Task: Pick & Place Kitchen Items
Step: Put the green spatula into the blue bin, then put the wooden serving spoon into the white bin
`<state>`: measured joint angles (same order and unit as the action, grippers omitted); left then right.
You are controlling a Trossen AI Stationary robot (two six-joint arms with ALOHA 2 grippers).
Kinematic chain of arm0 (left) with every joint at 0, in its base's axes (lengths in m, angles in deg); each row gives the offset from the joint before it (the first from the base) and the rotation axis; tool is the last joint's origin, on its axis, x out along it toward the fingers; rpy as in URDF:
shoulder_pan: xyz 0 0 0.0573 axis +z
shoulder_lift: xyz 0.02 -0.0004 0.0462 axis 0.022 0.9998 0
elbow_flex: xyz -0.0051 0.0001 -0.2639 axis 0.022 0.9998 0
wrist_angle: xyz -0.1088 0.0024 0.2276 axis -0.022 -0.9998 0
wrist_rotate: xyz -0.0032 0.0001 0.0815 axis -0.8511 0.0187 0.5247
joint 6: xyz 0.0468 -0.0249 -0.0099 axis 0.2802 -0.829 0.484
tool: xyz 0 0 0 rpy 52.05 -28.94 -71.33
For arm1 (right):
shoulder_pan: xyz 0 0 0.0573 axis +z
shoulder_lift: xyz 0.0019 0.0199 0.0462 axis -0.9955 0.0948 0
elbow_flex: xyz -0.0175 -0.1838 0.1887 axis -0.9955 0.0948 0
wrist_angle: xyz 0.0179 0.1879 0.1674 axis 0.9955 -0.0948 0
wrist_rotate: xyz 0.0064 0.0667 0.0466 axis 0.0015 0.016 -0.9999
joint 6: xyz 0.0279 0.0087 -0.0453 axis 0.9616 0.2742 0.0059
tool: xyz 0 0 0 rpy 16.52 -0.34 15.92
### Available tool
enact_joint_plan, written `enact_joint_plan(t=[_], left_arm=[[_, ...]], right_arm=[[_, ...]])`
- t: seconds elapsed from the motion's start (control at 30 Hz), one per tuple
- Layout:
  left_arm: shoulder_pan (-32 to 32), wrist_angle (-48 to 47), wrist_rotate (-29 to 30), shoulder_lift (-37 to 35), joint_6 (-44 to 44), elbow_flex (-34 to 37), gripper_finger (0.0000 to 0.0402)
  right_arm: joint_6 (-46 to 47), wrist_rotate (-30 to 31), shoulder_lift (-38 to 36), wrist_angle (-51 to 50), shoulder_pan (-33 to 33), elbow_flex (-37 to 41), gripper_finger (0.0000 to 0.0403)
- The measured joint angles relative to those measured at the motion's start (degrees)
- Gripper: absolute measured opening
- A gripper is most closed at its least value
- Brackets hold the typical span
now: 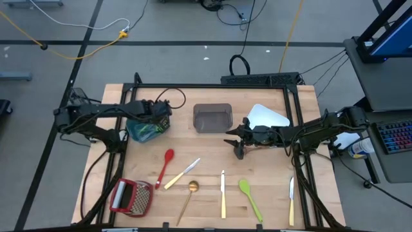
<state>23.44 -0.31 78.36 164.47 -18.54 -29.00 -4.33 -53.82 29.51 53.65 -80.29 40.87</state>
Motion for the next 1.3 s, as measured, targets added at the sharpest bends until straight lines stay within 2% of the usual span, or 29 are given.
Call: enact_joint_plan(t=[0.1, 0.4, 0.57, 0.73, 1.03, 1.3], left_arm=[[0.7, 1.4, 0.0, 0.2, 0.0, 1.3, 0.001], [0.7, 4.5, -0.6, 0.2, -0.4, 1.6, 0.0104], [0.5, 8.2, -2.0, 0.2, -1.5, 1.6, 0.0136], [-0.4, 9.1, -2.5, 0.2, -2.5, 1.2, 0.0142], [-3.5, 7.9, -13.9, -4.0, -9.2, -3.4, 0.0143], [-9.9, 9.1, -13.9, -7.0, -10.8, -4.4, 0.0143]], right_arm=[[0.0, 0.0, 0.0, 0.0, 0.0, 0.0, 0.0164], [0.0, 0.0, 0.0, 0.0, 0.0, 0.0, 0.0164], [0.0, 0.0, 0.0, 0.0, 0.0, 0.0, 0.0164], [0.0, -0.1, 0.0, 0.0, 0.0, 0.0, 0.0164], [0.0, -0.1, 0.0, -2.5, 2.5, 0.0, 0.0164], [-4.8, -0.2, 0.0, -12.8, 4.8, 0.0, 0.0164]])
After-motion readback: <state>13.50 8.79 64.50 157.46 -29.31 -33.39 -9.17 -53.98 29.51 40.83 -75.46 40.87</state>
